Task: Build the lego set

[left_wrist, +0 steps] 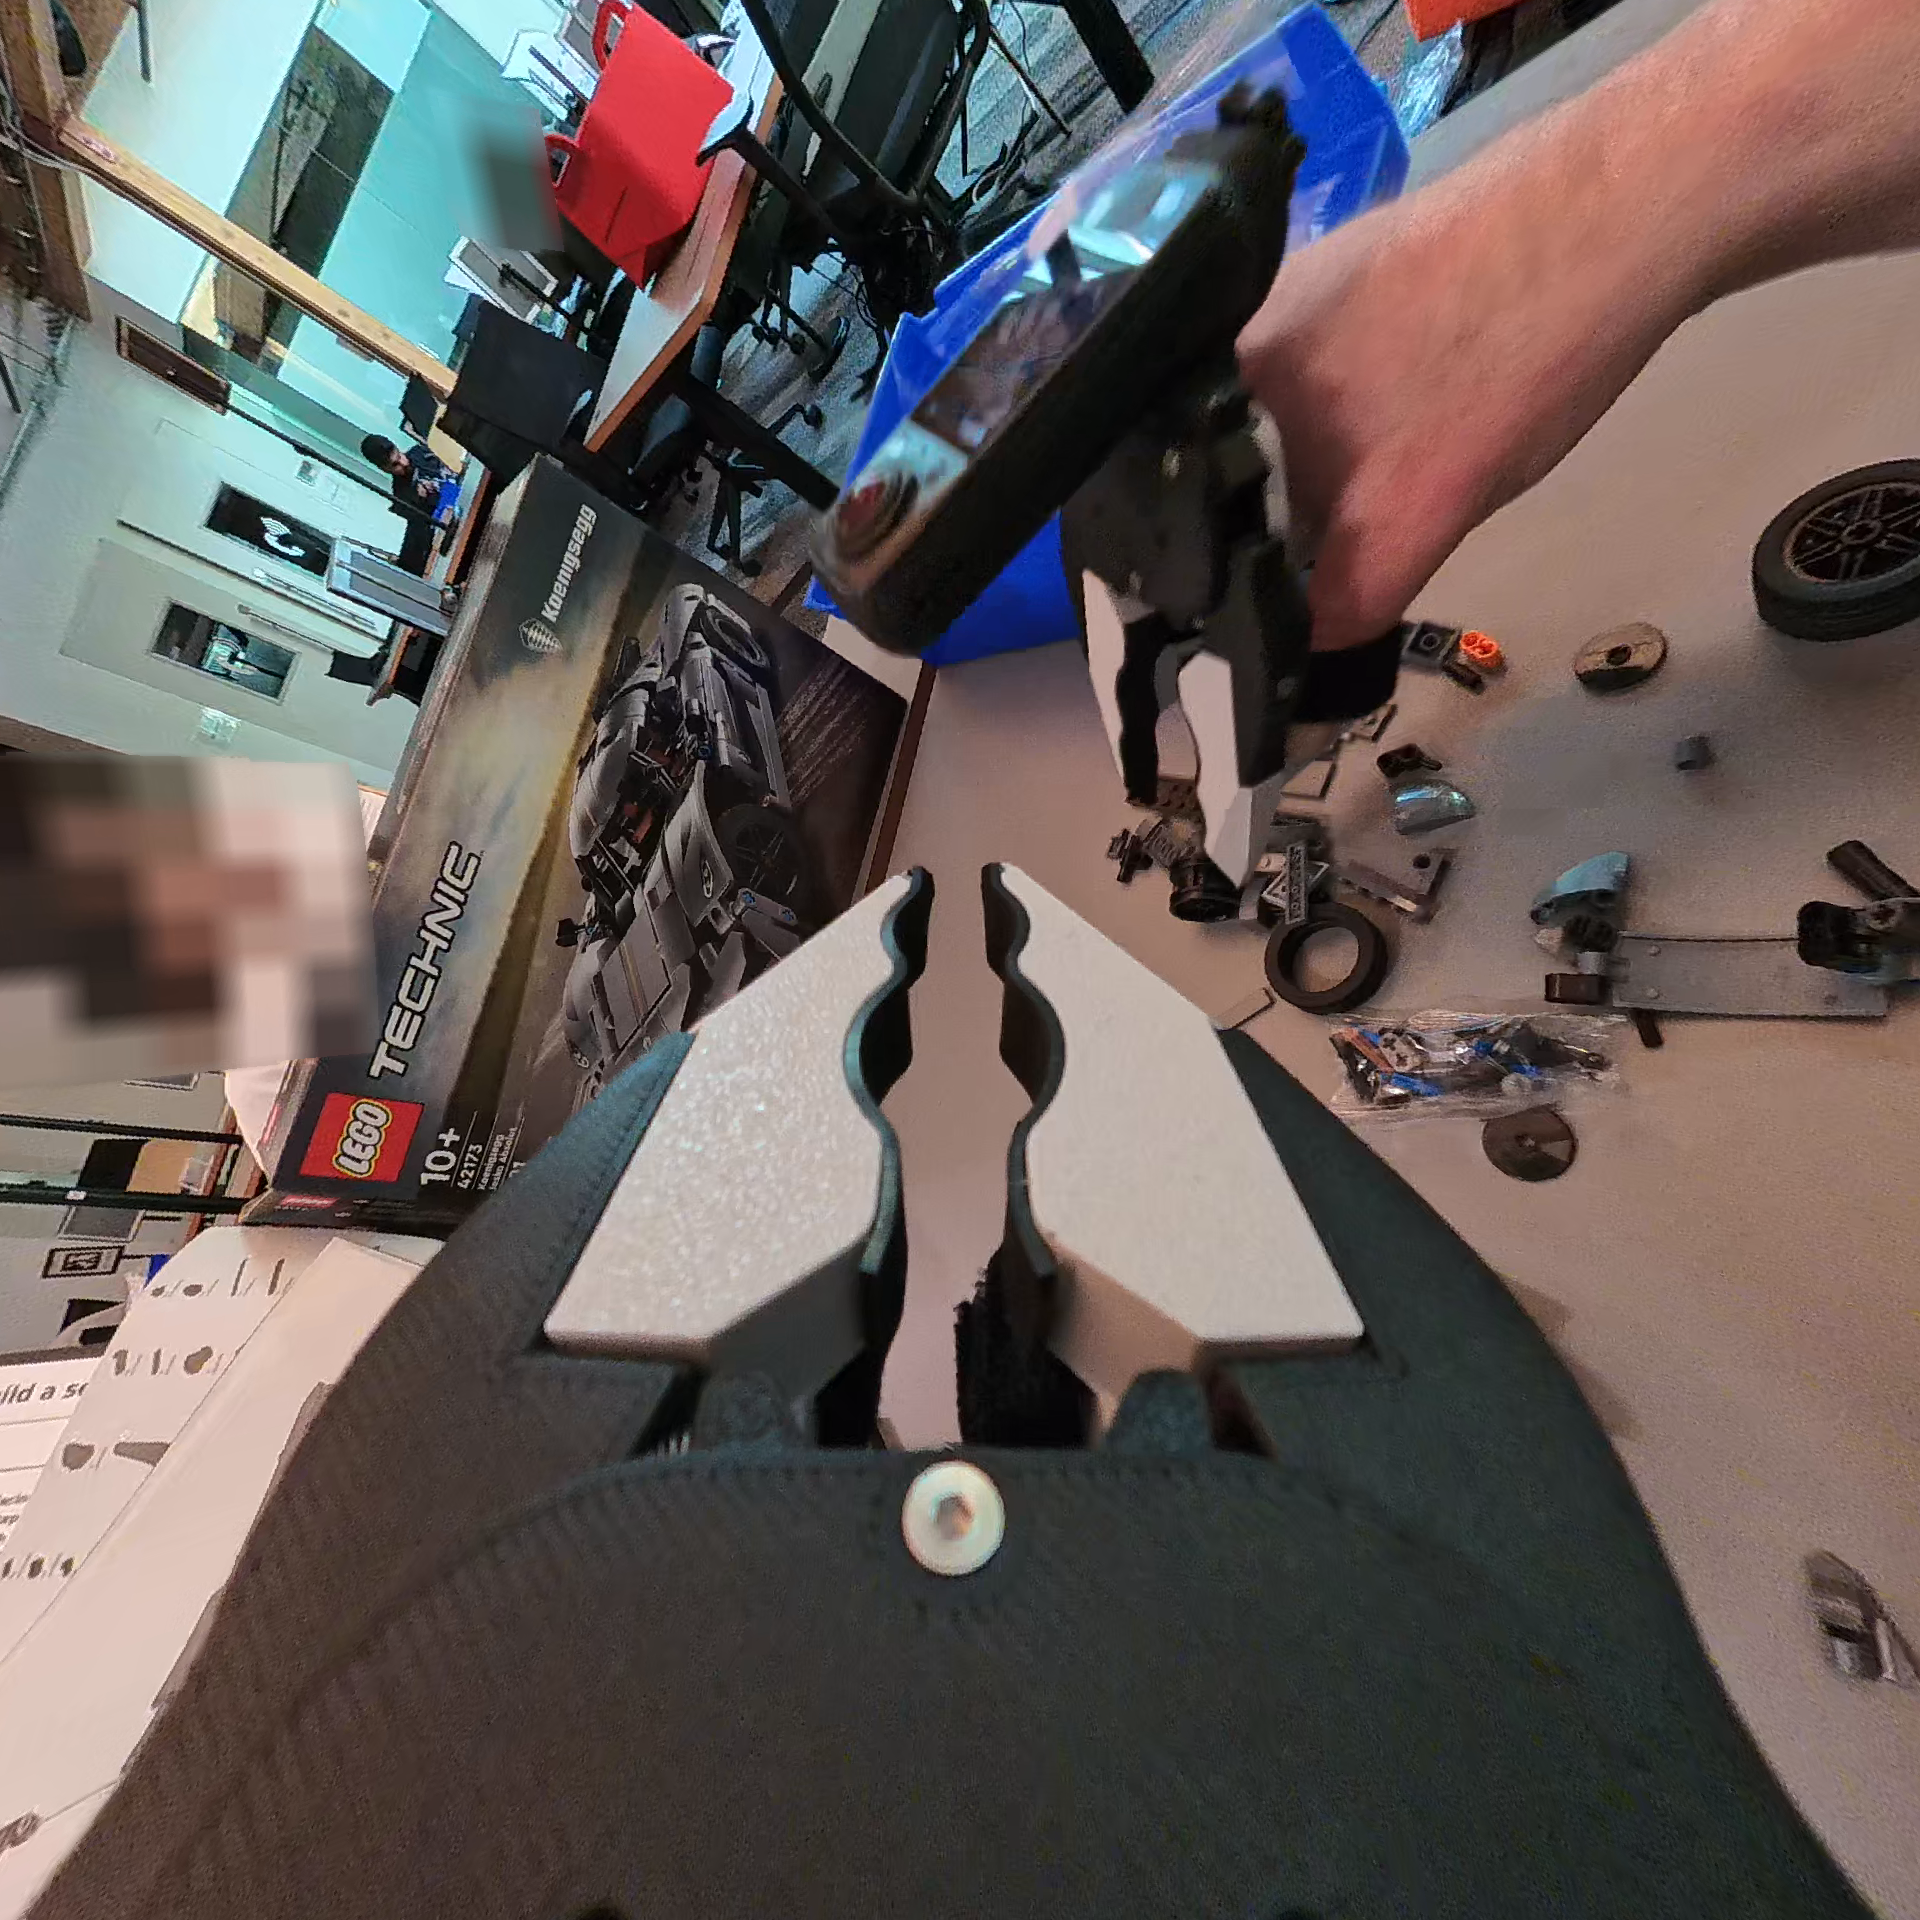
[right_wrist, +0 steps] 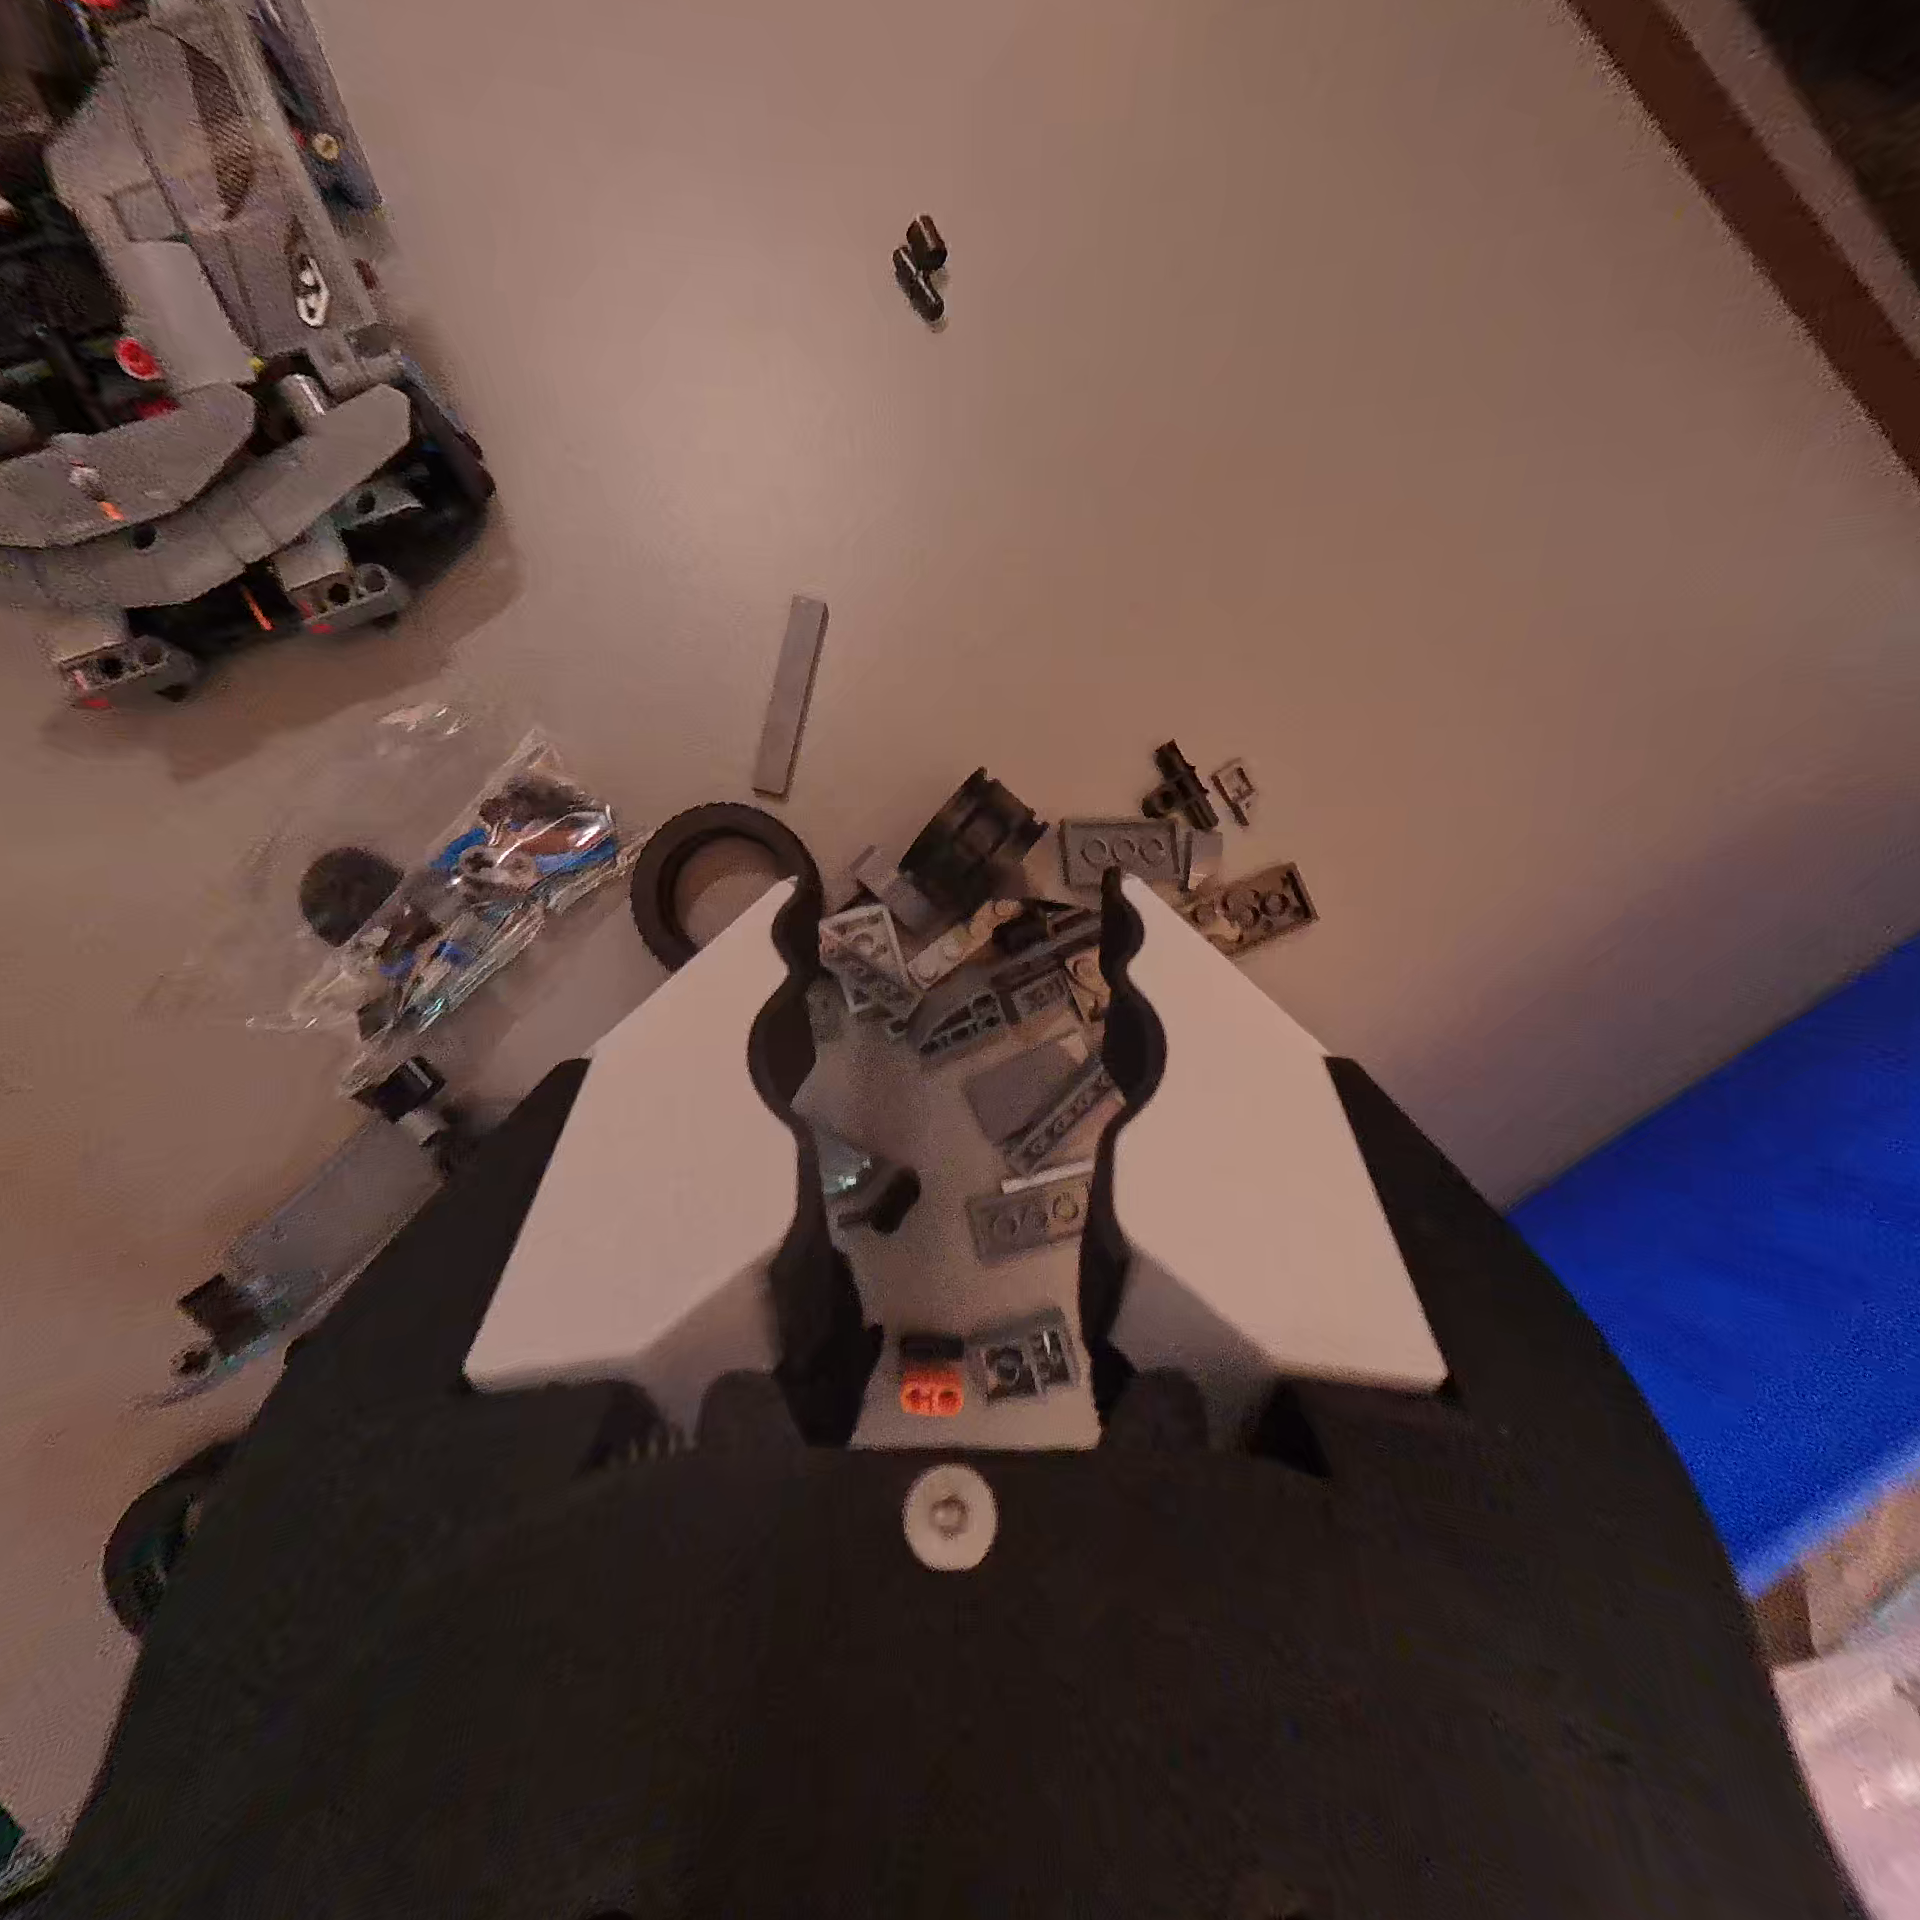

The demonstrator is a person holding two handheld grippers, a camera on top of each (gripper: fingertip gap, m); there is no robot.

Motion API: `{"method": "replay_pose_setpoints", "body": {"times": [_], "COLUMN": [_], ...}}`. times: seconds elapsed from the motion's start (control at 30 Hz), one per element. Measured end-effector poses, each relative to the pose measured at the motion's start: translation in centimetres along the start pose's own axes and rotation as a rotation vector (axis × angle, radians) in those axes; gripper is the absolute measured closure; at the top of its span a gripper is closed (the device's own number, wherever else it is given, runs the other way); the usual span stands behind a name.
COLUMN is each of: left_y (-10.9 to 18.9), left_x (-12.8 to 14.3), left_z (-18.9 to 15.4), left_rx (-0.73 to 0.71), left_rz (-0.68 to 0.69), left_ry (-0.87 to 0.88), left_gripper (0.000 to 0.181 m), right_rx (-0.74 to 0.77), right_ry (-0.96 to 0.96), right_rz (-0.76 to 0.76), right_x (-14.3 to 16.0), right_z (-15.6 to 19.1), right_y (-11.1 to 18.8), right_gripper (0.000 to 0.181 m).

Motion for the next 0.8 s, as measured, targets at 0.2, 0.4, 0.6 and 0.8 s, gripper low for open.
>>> {"method": "replay_pose_setpoints", "body": {"times": [0.2,0.4,0.6,0.8], "left_y": [-0.6,-1.0,-1.0,-1.5], "left_x": [0.6,0.7,0.7,0.5], "left_z": [0.1,-0.1,-0.2,-1.5], "left_rx": [0.010,0.017,0.021,0.066], "left_rz": [0.011,0.016,0.015,0.011], "left_ry": [0.007,0.005,0.003,-0.004], "left_gripper": [0.172,0.172,0.173,0.171], "right_rx": [0.003,-0.004,-0.080,-0.243], "right_ry": [-0.042,-0.053,-0.054,-0.058], "right_rz": [0.098,0.106,0.003,-0.245], "right_x": [0.1,0.2,0.2,0.2], "right_z": [-0.9,-1.0,0.6,4.8], "right_y": [-3.1,-3.4,-0.1,6.0], "right_gripper": [0.143,0.154,0.155,0.155]}}
Point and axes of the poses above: each gripper's, where its closed fingertips meet, y back along the fingers, x out of its underside, z = x × y across the jaws, the point moved 3 cm from there along y, back along the fingers, and after that the axes turned 7 degrees about -x, right-handed, at the moved point
